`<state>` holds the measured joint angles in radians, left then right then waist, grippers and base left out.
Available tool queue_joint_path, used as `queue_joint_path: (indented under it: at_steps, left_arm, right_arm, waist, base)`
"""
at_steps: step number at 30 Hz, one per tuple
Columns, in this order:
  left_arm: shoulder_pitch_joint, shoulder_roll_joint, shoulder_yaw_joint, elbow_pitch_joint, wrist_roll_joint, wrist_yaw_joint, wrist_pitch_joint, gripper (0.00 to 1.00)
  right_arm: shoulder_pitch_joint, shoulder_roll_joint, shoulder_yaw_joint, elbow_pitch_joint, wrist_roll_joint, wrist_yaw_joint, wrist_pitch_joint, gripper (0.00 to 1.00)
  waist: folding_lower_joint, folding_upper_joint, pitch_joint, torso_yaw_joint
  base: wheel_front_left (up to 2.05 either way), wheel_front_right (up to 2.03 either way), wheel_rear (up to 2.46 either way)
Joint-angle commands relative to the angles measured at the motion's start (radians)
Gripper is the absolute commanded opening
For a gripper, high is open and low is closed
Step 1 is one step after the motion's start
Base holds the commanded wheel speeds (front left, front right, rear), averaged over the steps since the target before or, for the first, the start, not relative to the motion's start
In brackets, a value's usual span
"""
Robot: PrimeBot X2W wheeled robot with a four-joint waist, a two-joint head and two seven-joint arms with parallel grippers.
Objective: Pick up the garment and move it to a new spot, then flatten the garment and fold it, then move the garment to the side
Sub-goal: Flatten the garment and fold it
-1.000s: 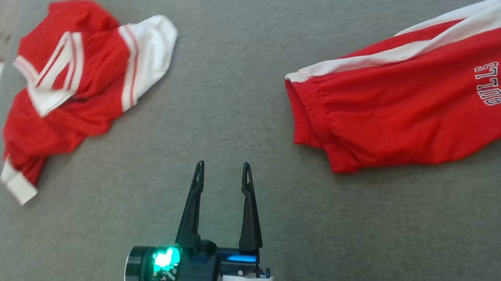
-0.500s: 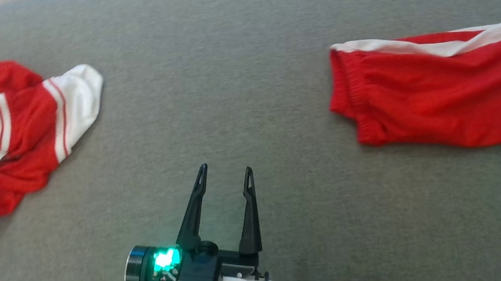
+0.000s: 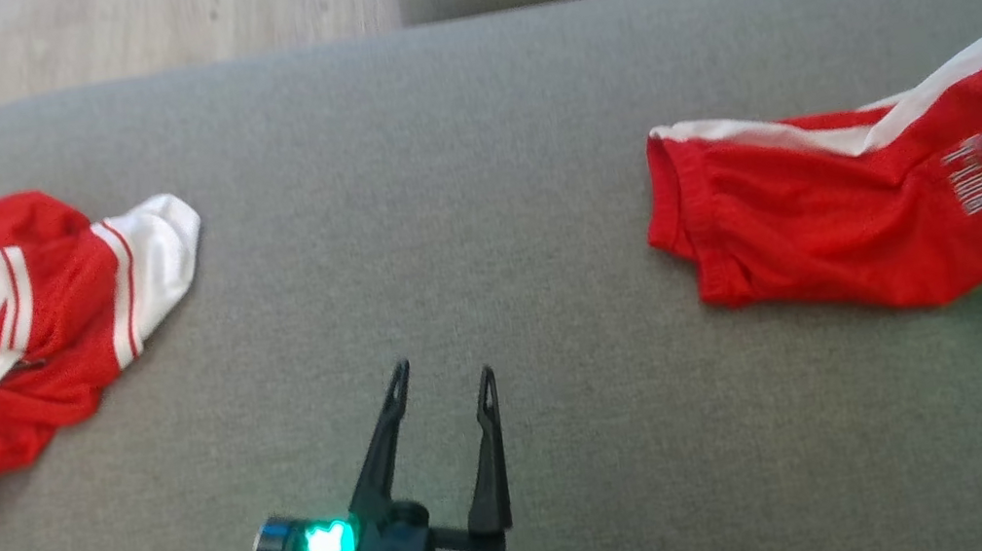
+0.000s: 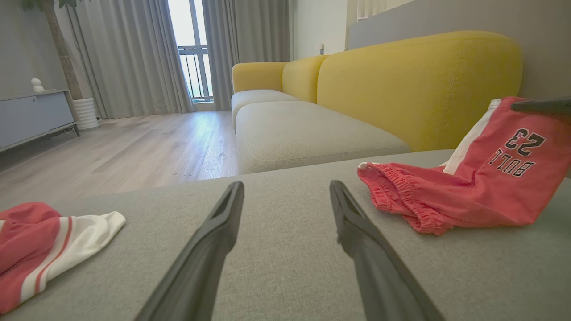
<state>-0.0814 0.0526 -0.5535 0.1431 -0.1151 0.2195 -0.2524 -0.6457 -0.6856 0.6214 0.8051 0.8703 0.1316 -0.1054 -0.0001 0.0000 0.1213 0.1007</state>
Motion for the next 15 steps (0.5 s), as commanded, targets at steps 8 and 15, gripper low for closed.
queue_joint_path:
  at_steps: [8,15]
  left_arm:
    - [0.028,-0.002,0.015,-0.025,-0.026,0.004,-0.009,1.00]
    - [0.021,-0.002,-0.002,-0.034,-0.039,0.006,-0.009,1.00]
  right_arm:
    - [-0.035,0.078,0.068,-0.081,-0.025,-0.001,0.034,0.00]
    - [-0.087,0.217,0.128,-0.079,-0.028,-0.001,0.097,0.00]
  waist:
    - [0.0001,0.0000,-0.088,0.029]
    - [0.0001,0.0000,-0.070,0.070]
  base:
    - [0.00,0.00,0.00]
    - [0.00,0.00,0.00]
